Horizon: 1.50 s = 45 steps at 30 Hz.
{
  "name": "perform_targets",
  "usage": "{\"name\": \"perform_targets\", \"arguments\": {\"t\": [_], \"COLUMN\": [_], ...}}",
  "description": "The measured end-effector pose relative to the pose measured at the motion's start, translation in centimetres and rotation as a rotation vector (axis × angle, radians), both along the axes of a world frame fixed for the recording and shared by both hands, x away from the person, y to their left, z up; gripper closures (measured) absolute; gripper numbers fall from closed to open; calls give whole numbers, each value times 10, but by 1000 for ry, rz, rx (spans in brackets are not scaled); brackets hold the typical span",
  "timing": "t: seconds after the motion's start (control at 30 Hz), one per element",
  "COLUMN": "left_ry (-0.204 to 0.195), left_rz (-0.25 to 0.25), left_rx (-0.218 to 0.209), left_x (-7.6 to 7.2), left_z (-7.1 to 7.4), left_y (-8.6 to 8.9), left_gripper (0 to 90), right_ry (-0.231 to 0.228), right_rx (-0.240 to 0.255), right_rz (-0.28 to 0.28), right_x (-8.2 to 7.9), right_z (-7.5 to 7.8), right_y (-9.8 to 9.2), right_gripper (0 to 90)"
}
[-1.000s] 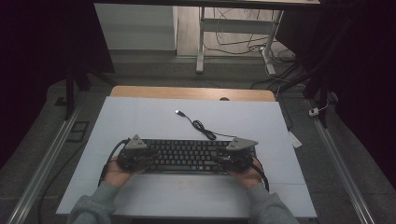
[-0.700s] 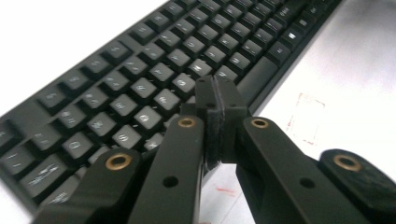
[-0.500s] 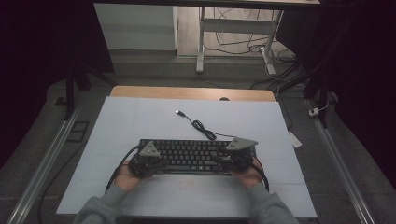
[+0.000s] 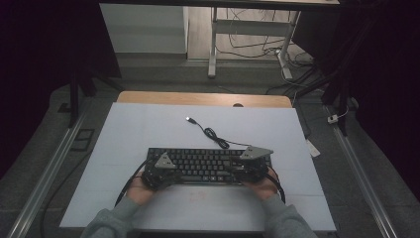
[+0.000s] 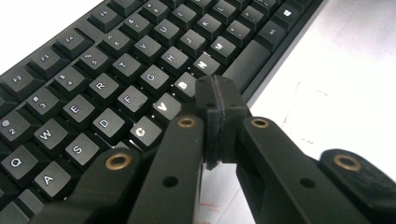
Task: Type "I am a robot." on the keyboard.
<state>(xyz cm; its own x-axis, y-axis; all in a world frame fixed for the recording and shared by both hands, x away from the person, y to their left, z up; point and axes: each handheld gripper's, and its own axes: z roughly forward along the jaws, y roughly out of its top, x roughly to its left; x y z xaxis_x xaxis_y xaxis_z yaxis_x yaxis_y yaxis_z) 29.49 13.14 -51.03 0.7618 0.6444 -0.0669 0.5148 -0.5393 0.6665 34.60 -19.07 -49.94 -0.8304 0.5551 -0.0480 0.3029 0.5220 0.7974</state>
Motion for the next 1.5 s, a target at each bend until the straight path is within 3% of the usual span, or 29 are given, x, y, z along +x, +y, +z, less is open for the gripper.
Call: {"name": "perform_targets", "arguments": {"t": [0.83,1.07,1.17,1.33,1.5], "left_ry": [-4,-42,-53,-67,-69], "left_rz": [10,57,84,172,210], "left_rx": [34,-41,-68,-107,-118], "left_x": [2,1,0,2,4], "left_z": [-8,5,9,14,16], "left_y": [-3,11,18,30,39], "left_gripper": [887,881,824,560,446], "right_ry": [3,0,-1,6,21], "right_rx": [0,9,10,4,-4], "right_rz": [4,2,-2,7,17], "right_x": [0,1,1,0,2], "right_z": [0,1,1,1,-1], "right_y": [0,-2,-2,-1,1], "right_gripper": [545,545,544,531,514]}}
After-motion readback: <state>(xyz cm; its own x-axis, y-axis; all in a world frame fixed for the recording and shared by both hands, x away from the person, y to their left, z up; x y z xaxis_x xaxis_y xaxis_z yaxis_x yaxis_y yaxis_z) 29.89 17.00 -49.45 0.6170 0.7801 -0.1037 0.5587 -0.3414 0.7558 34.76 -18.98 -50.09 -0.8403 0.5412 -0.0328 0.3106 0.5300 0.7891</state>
